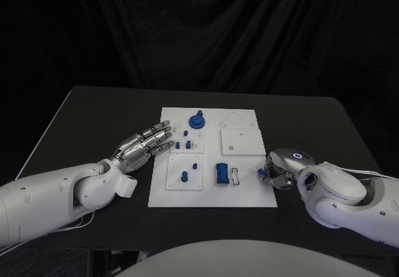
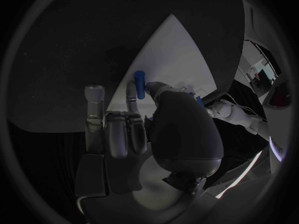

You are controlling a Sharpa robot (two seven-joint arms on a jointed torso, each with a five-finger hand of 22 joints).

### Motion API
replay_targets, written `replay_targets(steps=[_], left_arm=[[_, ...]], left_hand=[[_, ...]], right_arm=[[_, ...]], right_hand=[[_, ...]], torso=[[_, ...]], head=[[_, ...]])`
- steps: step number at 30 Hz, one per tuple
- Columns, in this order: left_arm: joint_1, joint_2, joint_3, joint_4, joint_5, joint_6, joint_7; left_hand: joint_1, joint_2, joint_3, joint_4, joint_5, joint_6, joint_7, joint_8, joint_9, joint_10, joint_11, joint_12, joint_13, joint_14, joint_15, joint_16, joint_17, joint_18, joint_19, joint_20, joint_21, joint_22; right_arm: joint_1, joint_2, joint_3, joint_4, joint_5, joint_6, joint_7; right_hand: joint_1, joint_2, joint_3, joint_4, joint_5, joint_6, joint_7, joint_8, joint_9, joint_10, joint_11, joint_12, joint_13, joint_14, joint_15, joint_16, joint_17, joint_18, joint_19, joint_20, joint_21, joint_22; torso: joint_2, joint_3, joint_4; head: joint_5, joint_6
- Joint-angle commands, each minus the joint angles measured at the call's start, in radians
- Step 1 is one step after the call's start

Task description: Assemble the parts on the task board

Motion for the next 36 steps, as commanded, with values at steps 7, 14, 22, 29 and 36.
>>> replay_targets(steps=[7,14,22,29,36], left_arm=[[-0.004,0.0,0.001,0.002,0.002,0.013,0.014],[-0.005,0.003,0.001,0.003,0.002,0.012,0.013],[-0.006,0.004,0.001,0.004,0.002,0.01,0.012],[-0.006,0.004,0.001,0.006,0.002,0.01,0.011],[-0.006,0.007,0.001,0.005,0.002,0.012,0.01]], left_hand=[[-0.008,0.001,0.005,-0.001,0.004,0.004,0.0,0.005,0.001,0.001,0.008,0.006,0.001,0.0,0.003,-0.004,-0.002,0.013,0.0,0.007,0.004,0.001],[-0.008,0.001,0.005,-0.001,0.004,0.004,0.0,0.005,0.001,0.001,0.008,0.006,0.001,0.0,0.003,-0.004,-0.002,0.013,0.0,0.007,0.004,0.001],[-0.008,0.001,0.006,0.0,0.004,0.004,0.001,0.005,0.001,0.001,0.009,0.007,0.001,0.0,0.003,-0.004,-0.002,0.013,0.0,0.007,0.004,0.001],[-0.008,0.001,0.006,0.0,0.004,0.004,0.001,0.005,0.001,0.001,0.009,0.007,0.001,0.0,0.003,-0.004,-0.002,0.013,0.0,0.007,0.004,0.001],[-0.008,0.001,0.006,0.0,0.004,0.004,0.001,0.005,0.001,0.001,0.009,0.007,0.001,0.0,0.003,-0.004,-0.002,0.013,0.0,0.007,0.004,0.001]], right_arm=[[-0.006,-0.006,-0.003,0.027,0.244,-0.186,0.118],[-0.006,-0.001,-0.002,0.043,0.527,-0.288,0.242],[-0.005,0.019,-0.002,0.035,0.702,-0.304,0.3],[-0.005,0.047,-0.002,0.015,0.75,-0.287,0.314],[-0.006,0.073,-0.002,-0.01,0.759,-0.253,0.299]], right_hand=[[-0.052,0.01,0.125,-0.1,0.007,0.0,0.006,-0.004,-0.003,0.103,0.003,0.003,0.263,0.066,0.001,0.009,0.169,-0.021,0.014,-0.001,0.012,0.075],[-0.086,0.013,0.14,-0.101,0.02,0.005,0.006,-0.005,-0.008,0.103,0.002,0.003,0.263,0.068,0.001,0.01,0.172,-0.02,0.015,-0.001,0.01,0.073],[-0.122,0.019,0.15,-0.105,0.042,0.009,0.004,0.0,-0.006,0.103,0.001,0.003,0.263,0.068,0.0,0.01,0.172,-0.017,0.01,-0.001,-0.001,0.07],[-0.145,0.026,0.146,-0.103,0.041,0.009,0.004,0.002,-0.005,0.103,0.001,0.003,0.263,0.067,0.0,0.008,0.169,-0.016,0.005,-0.001,-0.01,0.067],[-0.16,0.029,0.138,-0.104,0.046,0.006,0.004,0.003,-0.003,0.103,0.002,0.003,0.263,0.063,0.001,0.006,0.162,-0.013,-0.002,-0.001,-0.024,0.063]], torso=[[0.0,0.0002,-0.0003],[0.0,-0.0002,0.0006],[0.0,-0.0006,0.0031],[0.001,-0.0003,0.0012],[0.002,-0.0011,0.0012]], head=[[0.002,0.0],[0.001,0.0],[-0.002,0.0],[-0.004,0.0],[-0.004,0.0]])
